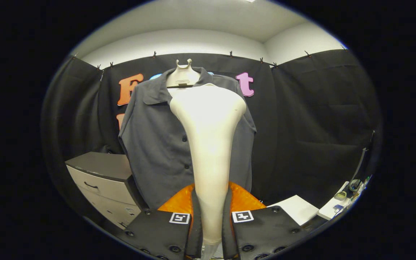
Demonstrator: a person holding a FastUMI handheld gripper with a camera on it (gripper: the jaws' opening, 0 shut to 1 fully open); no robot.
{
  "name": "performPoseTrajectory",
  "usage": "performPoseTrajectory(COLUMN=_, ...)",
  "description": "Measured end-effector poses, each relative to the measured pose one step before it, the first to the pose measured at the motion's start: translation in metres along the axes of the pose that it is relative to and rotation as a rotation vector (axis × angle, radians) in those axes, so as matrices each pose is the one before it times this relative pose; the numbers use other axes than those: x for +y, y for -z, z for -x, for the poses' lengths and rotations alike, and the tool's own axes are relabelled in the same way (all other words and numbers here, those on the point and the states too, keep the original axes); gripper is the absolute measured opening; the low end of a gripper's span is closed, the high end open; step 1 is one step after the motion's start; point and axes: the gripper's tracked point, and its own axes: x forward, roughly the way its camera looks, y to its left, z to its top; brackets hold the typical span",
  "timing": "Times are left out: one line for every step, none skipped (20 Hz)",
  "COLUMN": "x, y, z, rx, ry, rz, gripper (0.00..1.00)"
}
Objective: Iron the clothes twice with a garment steamer, once on the left side and once on the right side.
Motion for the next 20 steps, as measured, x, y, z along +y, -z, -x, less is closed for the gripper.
performPoseTrajectory(x=0.00673, y=-0.00321, z=0.00482, rx=-0.00781, ry=0.00392, rz=0.00098, gripper=0.29)
performPoseTrajectory(x=0.00624, y=-0.00277, z=0.00451, rx=-0.00901, ry=0.0033, rz=-0.00256, gripper=0.29)
performPoseTrajectory(x=0.00577, y=-0.00313, z=0.00571, rx=-0.00956, ry=0.00311, rz=-0.00368, gripper=0.29)
performPoseTrajectory(x=0.00551, y=-0.00105, z=0.00473, rx=-0.00653, ry=0.00291, rz=0.00052, gripper=0.29)
performPoseTrajectory(x=0.00577, y=-0.00068, z=0.00435, rx=-0.01008, ry=0.00371, rz=0.00292, gripper=0.29)
performPoseTrajectory(x=0.00426, y=-0.00078, z=0.00397, rx=-0.00822, ry=0.00537, rz=0.00128, gripper=0.29)
performPoseTrajectory(x=0.00458, y=0.00015, z=0.00324, rx=-0.00402, ry=0.00327, rz=-0.00061, gripper=0.29)
performPoseTrajectory(x=0.00368, y=-0.00017, z=0.00378, rx=-0.00362, ry=0.00453, rz=-0.00286, gripper=0.29)
performPoseTrajectory(x=0.00335, y=-0.00023, z=0.00338, rx=-0.00239, ry=0.00466, rz=-0.00096, gripper=0.29)
performPoseTrajectory(x=0.00252, y=0.00006, z=0.0038, rx=0.00006, ry=0.00489, rz=0.0015, gripper=0.29)
performPoseTrajectory(x=0.00262, y=-0.00049, z=0.00247, rx=-0.0001, ry=0.00258, rz=0.0027, gripper=0.29)
performPoseTrajectory(x=0.00289, y=-0.00088, z=0.00161, rx=-0.00327, ry=0.00258, rz=-0.00039, gripper=0.29)
performPoseTrajectory(x=0.00166, y=-0.00037, z=0.0017, rx=-0.00297, ry=0.00416, rz=0.00032, gripper=0.29)
performPoseTrajectory(x=0.00177, y=-0.00142, z=0.00071, rx=-0.00399, ry=0.00441, rz=-0.00294, gripper=0.29)
performPoseTrajectory(x=0.00281, y=-0.00112, z=0.00007, rx=-0.00378, ry=0.00212, rz=-0.00507, gripper=0.29)
performPoseTrajectory(x=0.00223, y=-0.00019, z=0.00077, rx=-0.00059, ry=-0.00006, rz=-0.00155, gripper=0.29)
performPoseTrajectory(x=0.00143, y=-0.00087, z=0.00117, rx=-0.00208, ry=0.00154, rz=-0.00095, gripper=0.29)
performPoseTrajectory(x=0.00149, y=-0.00027, z=-0.00013, rx=-0.0007, ry=0.0002, rz=-0.00049, gripper=0.29)
performPoseTrajectory(x=0.00128, y=-0.00038, z=0.00265, rx=-0.00153, ry=-0.00023, rz=0.00089, gripper=0.29)
performPoseTrajectory(x=0.00047, y=-0.00015, z=0.00083, rx=-0.00077, ry=0.0023, rz=0.0014, gripper=0.29)
